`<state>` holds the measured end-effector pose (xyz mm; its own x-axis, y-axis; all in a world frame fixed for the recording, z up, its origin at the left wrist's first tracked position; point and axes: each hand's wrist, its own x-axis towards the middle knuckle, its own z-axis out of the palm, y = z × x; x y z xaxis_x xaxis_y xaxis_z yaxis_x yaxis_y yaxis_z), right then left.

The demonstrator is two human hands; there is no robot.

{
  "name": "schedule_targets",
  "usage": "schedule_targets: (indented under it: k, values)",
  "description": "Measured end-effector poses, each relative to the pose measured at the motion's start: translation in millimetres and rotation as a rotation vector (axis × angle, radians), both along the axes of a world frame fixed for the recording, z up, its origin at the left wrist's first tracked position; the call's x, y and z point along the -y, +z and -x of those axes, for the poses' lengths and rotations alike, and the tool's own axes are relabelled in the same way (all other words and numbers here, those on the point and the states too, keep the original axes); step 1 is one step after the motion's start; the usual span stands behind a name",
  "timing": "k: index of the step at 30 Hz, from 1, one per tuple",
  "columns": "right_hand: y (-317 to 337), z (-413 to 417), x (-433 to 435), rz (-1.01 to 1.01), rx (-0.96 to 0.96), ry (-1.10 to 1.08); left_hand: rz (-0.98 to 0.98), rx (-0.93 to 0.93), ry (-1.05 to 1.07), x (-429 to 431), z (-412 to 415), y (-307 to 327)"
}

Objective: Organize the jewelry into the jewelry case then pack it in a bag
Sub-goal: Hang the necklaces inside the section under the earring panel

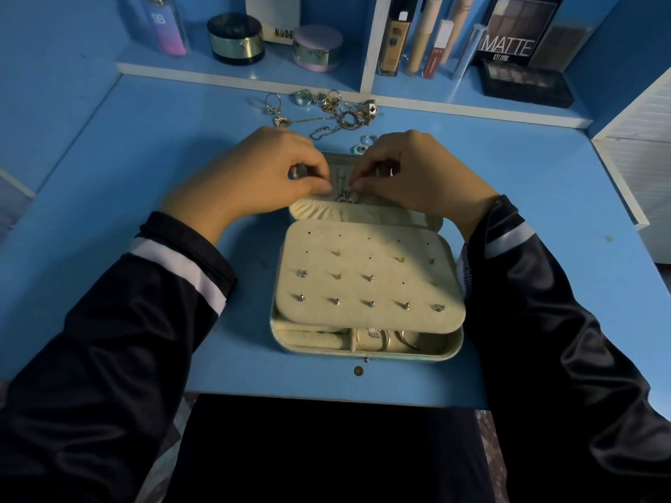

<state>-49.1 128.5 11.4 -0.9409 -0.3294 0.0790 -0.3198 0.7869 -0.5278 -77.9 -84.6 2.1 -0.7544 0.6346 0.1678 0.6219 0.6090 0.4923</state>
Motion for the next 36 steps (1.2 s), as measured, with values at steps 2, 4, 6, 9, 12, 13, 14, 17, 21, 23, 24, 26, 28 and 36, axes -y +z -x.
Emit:
schedule_targets:
  k: [2,4,6,9,12,13,14,17,21,23,24,26,28,36]
  values:
    - [-0.4,-1.1,2.3,-0.017,0.026,0.02,-0.007,0.016,-0.015,-2.4,-1.4,0.0]
    - [0.1,-2.5,4.1,-0.036,0.035,0.059,-0.012,0.047,-0.021,-4.5,-2.6,0.2]
    - [2.1,-3.4,3.3,-0.035,0.051,0.077,-0.013,0.078,-0.023,-4.1,-2.6,-0.1]
    - [3.2,-3.6,-0.9,0.0,0.053,0.059,-0.029,0.113,-0.006,-2.1,-2.0,-0.7]
    - [1.9,-3.8,-0.2,0.008,0.034,0.057,-0.04,0.123,0.008,-1.6,-2.2,-1.6]
    - [1.7,-4.2,1.1,0.005,0.042,0.063,-0.041,0.129,0.004,-1.5,-2.6,-1.6]
    - [1.7,-4.5,2.3,0.0,0.055,0.069,-0.041,0.139,-0.002,-1.7,-3.1,-1.3]
    - [2.1,-5.0,3.0,-0.011,0.098,0.089,-0.039,0.165,-0.019,-2.0,-4.5,-1.3]
    - [3.7,-6.2,-0.9,0.008,0.118,0.056,-0.048,0.192,0.004,-2.1,-4.4,-1.9]
    - [4.9,-7.5,-1.2,0.029,0.104,0.046,-0.052,0.194,0.009,-1.3,-4.2,-2.3]
    - [5.4,-8.0,-0.7,0.039,0.103,0.045,-0.054,0.195,0.01,-0.9,-4.3,-2.5]
    - [5.8,-8.7,0.1,0.05,0.11,0.048,-0.055,0.2,0.015,-0.1,-4.1,-2.9]
    - [5.2,-8.4,-0.4,0.041,0.123,0.058,-0.052,0.199,0.016,0.1,-3.8,-3.4]
    - [4.5,-8.4,-0.5,0.006,0.137,0.087,-0.056,0.176,0.011,0.4,-4.4,-3.6]
